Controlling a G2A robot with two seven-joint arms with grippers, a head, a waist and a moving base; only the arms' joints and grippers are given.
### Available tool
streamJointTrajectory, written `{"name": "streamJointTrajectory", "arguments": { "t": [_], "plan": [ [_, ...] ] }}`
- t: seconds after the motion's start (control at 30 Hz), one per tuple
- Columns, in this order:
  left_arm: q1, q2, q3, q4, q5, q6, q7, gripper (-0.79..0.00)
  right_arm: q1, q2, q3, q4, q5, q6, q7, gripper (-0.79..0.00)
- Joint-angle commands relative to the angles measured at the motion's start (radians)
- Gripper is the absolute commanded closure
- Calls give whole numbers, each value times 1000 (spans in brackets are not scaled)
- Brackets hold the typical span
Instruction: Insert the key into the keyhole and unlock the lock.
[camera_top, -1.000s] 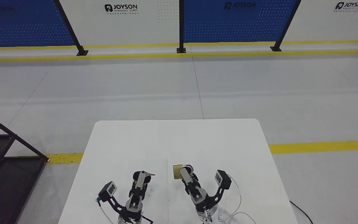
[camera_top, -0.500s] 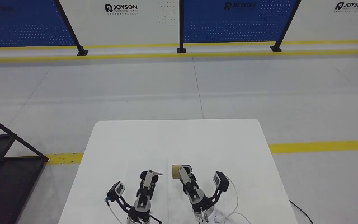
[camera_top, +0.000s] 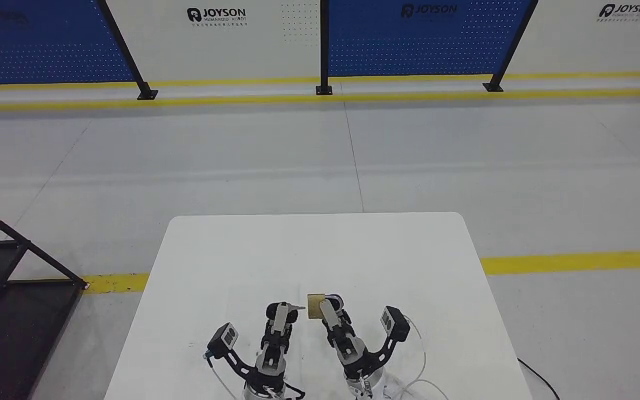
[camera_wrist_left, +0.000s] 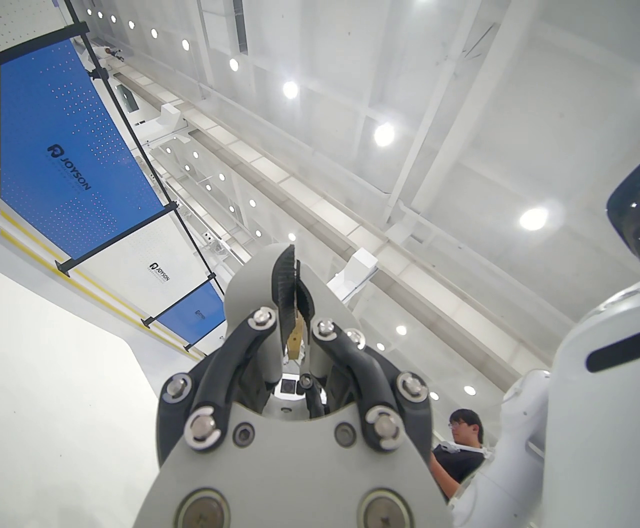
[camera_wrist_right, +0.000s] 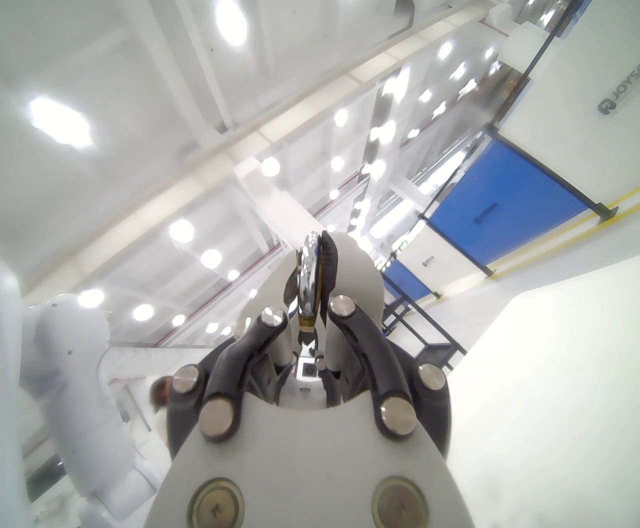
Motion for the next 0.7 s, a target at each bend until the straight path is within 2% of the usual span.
{"name": "streamJointTrajectory", "arguments": {
  "t": [0.0,0.67],
  "plan": [
    [-1,-6,-2,5,8,0,0,0,0,0,0,0,0,0,0,0],
    [1,-48,-35,22,18,-25,-25,0,0,0,1,-1,2,4,4,0]
  ]
}}
